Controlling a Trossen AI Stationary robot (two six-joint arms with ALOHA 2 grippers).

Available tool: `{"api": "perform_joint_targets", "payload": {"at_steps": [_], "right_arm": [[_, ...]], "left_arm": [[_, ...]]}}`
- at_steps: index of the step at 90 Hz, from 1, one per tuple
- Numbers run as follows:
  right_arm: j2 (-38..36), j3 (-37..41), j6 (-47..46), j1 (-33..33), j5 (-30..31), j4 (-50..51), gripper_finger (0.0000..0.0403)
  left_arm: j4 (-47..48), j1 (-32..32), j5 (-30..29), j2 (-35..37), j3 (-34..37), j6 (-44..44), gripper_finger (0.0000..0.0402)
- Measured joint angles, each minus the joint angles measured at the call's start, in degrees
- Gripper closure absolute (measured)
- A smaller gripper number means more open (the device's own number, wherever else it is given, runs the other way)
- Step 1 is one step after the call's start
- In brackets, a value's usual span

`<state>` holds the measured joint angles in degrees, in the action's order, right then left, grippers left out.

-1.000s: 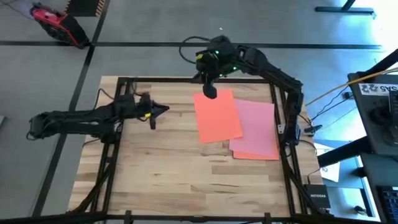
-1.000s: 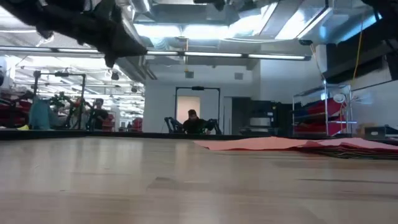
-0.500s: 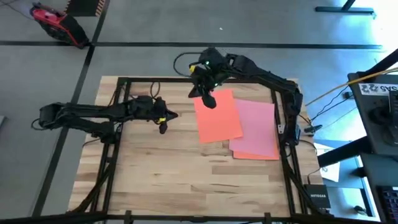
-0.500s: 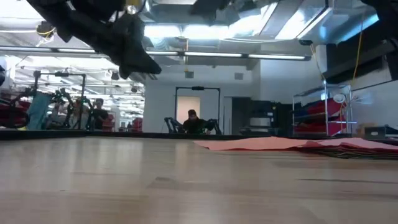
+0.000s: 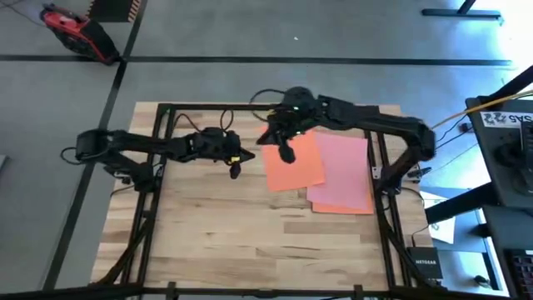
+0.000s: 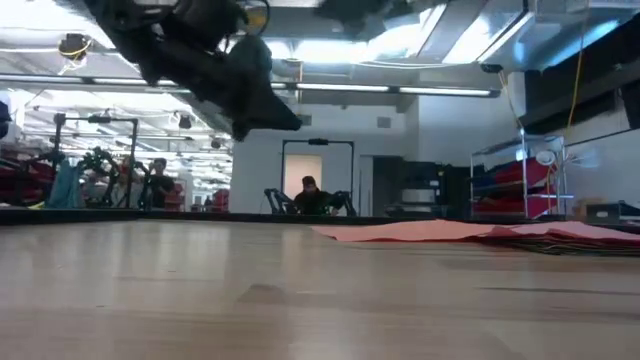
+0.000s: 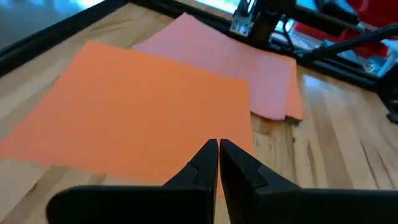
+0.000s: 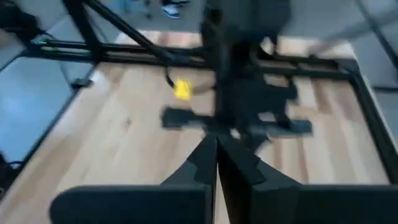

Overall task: Organize paper
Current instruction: Move the orange color paper to the top left of the table

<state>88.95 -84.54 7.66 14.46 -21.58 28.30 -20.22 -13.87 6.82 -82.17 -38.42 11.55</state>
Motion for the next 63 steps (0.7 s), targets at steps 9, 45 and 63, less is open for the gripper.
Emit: {"api": "perform_joint_targets", "payload": {"at_steps": [9, 45, 63], "right_arm": [[-6.3, 7.15, -3.69, 1.07, 3.58, -0.71, 0.0403], [-20.47, 17.38, -13.72, 1.03, 20.64, 6.83, 0.0403], [-22.08, 17.38, -14.07, 1.03, 24.02, 10.79, 0.0403]], "left_arm": [[0.05, 0.02, 1.39, -4.72, -3.21, -0.02, 0.0402], [6.76, 2.33, 1.91, -21.82, -16.89, -3.86, 0.0402], [11.77, 2.61, 1.54, -26.33, -20.74, -7.29, 0.0402]]}}
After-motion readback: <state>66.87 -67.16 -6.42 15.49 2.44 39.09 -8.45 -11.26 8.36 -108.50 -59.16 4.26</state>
